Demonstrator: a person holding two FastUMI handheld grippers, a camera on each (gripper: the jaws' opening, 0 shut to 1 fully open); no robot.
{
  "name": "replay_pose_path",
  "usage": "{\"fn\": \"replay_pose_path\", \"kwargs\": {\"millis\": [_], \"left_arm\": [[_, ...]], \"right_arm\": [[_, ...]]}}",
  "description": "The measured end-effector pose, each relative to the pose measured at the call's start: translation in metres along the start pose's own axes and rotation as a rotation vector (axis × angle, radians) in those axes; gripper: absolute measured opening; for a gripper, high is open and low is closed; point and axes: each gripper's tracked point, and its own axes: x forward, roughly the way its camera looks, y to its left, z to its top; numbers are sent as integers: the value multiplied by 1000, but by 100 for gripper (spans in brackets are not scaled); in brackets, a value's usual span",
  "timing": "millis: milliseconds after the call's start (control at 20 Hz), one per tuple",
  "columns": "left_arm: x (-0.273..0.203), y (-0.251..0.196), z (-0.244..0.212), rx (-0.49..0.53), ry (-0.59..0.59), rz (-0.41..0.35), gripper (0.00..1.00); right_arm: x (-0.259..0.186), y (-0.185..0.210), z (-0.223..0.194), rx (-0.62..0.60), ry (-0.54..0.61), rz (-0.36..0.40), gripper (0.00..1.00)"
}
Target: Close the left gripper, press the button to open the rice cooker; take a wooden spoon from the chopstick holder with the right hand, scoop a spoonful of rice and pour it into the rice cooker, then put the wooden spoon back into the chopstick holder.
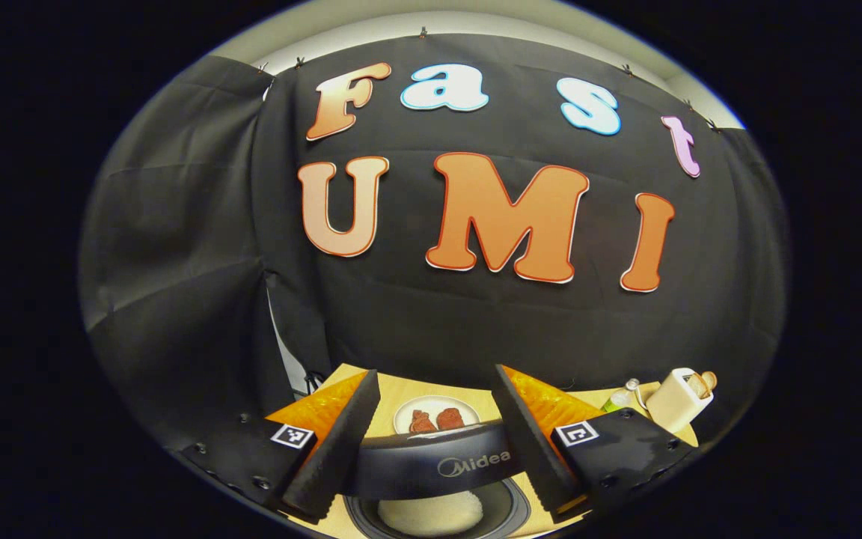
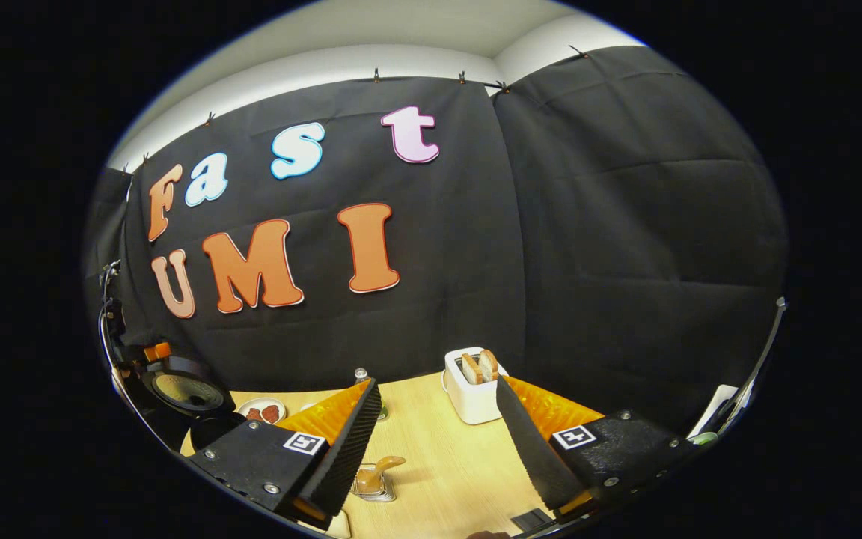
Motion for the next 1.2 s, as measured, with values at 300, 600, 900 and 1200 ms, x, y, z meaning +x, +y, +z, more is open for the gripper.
{"fn": "replay_pose_path", "kwargs": {"millis": [300, 600, 900, 1200], "left_arm": [[-48, -21, -83, 1, 104, -65, 100], [-60, -21, -161, 84, 124, -11, 98], [-63, -23, -207, 141, 184, 10, 94], [-68, -21, -202, 155, 92, 27, 96]], "right_arm": [[-3, 14, -9, -13, 11, 47, 95], [-4, 9, -17, -8, 32, 69, 95], [-5, 7, -24, 14, 59, 92, 95], [-7, -3, -25, 20, 61, 85, 95]]}}
